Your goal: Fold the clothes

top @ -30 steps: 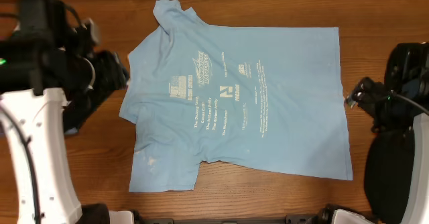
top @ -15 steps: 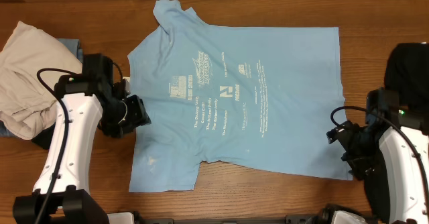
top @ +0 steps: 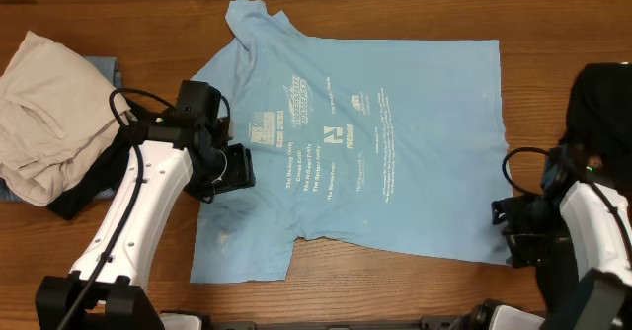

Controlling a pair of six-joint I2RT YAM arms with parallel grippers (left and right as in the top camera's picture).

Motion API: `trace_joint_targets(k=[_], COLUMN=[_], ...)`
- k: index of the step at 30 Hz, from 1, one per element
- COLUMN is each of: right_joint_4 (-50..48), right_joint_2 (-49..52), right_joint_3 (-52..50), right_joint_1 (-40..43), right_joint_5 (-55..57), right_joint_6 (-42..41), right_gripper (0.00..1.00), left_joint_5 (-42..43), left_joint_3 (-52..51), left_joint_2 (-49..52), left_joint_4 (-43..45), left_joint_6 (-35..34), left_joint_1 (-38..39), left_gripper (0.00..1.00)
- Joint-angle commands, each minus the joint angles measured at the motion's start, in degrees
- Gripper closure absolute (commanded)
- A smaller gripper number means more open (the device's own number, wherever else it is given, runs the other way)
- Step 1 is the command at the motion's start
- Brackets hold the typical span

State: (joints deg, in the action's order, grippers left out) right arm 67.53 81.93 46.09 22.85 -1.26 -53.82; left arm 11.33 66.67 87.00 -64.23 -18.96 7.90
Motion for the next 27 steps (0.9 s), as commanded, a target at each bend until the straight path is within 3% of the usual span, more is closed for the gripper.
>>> trace_joint_targets(k=[1, 5, 9, 12, 18, 20, 22, 25, 27], right_joint_4=[-0.90, -5.33, -11.04, -14.12, -16.72, -17.22, -17.59, -18.25, -18.25], right_joint_2=[1.53, 1.66, 2.45, 2.64, 2.64, 2.64, 2.64, 2.64, 2.64], right_joint_3=[-2.12, -6.01, -9.90, -11.85, -12.00, -12.00, -12.00, -12.00, -12.00], right_joint_1=[0.17, 0.17, 0.17, 0.17, 0.17, 0.17, 0.17, 0.15, 0.17], right_joint_5=[0.15, 0.15, 0.11, 0.13, 0.50, 0.81, 0.83, 1.97, 2.60], right_joint_6=[-1.95, -2.01, -1.97, -1.95, 0.26, 0.24, 0.74, 1.77, 1.75], right_gripper=[0.23, 0.24, 0.37, 0.38, 0.64, 0.68, 0.72, 0.76, 0.79], left_joint_5=[-1.44, -1.44, -1.46, -1.46, -2.95, -2.97, -4.66, -5.64, -3.78], left_joint_3=[-0.66, -0.66, -0.66, -0.66, -0.63, -0.61, -0.61, -0.63, -0.66], left_joint_2=[-1.29, -1.29, -1.29, -1.29, -1.29, -1.31, -1.29, -1.25, -1.25], left_joint_4=[0.00, 0.44, 0.44, 0.46, 0.87, 1.31, 1.49, 1.01, 0.37], left_joint_6=[-0.55, -0.55, -0.55, -0.55, -1.40, -1.90, -1.86, -3.85, -3.80], left_joint_1=[0.15, 0.15, 0.15, 0.15, -0.11, -0.11, -0.39, -3.78, -6.47], left_gripper=[0.38, 0.38, 0.37, 0.38, 0.38, 0.38, 0.35, 0.16, 0.15])
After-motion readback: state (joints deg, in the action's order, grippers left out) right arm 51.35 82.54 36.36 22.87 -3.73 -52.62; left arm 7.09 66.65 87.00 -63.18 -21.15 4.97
